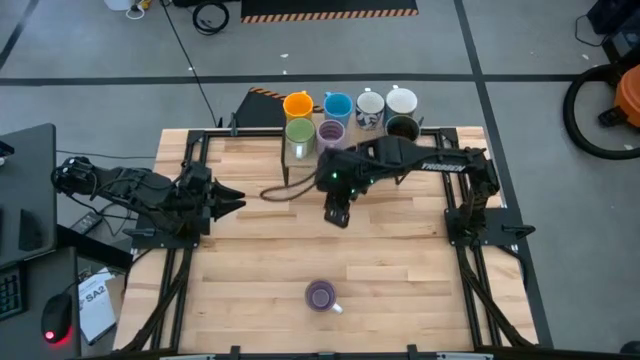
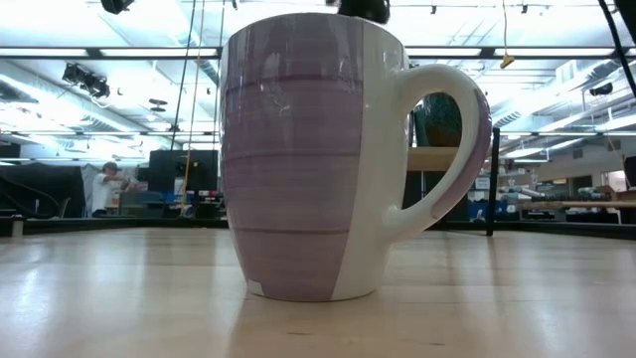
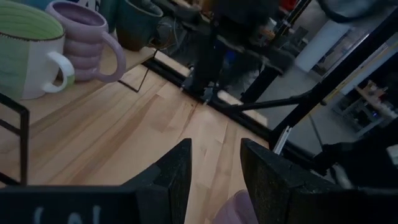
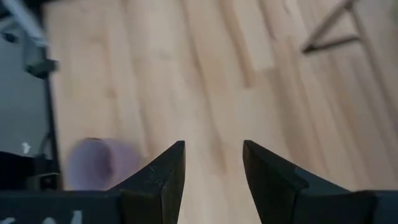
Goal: Place coffee mugs
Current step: Put the purple and white mug on the shelf
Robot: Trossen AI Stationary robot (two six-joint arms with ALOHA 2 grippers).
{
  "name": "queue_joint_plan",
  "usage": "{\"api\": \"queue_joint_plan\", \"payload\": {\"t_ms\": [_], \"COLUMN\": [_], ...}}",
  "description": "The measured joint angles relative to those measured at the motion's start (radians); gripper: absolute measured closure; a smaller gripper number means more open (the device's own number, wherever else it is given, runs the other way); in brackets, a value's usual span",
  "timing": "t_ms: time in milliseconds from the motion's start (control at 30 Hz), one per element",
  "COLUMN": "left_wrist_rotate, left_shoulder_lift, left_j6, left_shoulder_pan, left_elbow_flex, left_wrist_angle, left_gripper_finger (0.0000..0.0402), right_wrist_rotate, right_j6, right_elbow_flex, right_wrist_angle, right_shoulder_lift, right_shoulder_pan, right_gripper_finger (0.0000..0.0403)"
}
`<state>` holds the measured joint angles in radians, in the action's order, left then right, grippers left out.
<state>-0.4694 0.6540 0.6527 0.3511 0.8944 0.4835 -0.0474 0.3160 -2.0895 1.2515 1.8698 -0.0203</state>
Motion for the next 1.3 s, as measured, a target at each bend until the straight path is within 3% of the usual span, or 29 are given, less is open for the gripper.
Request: {"api": "queue_joint_plan", "payload": {"t_ms": [267,567,933,1300], "left_wrist_rotate": [0.004,-0.002,-0.025,-0.021], "left_shoulder_lift": [0.0,0.009,0.092,0.112], "left_j6": [0.076,0.184,0.305,0.437], "left_shoulder_pan": [0.0,0.0,-0.001,-0.001], "left_elbow_flex": [0.0,0.0,-0.001,-0.001], "left_wrist_angle": [-0.02,-0.019,-0.032,-0.1], "left_gripper_finger": [0.0259,0.0259,0.0259,0.0259], "right_wrist_rotate": [0.003,0.082,0.025,0.028], "right_j6": [-0.003,-0.067,-0.164,-0.45], "right_elbow_flex": [0.0,0.004,0.006,0.006], "right_wrist_angle": [-0.129,-0.129,-0.122,-0.136], "right_shoulder_lift": [0.0,0.039,0.136,0.141], "right_shoulder_pan": [-0.142,-0.291,-0.39,-0.464], "right_gripper_finger": [0.0236,0.0236,0.023,0.0221]}}
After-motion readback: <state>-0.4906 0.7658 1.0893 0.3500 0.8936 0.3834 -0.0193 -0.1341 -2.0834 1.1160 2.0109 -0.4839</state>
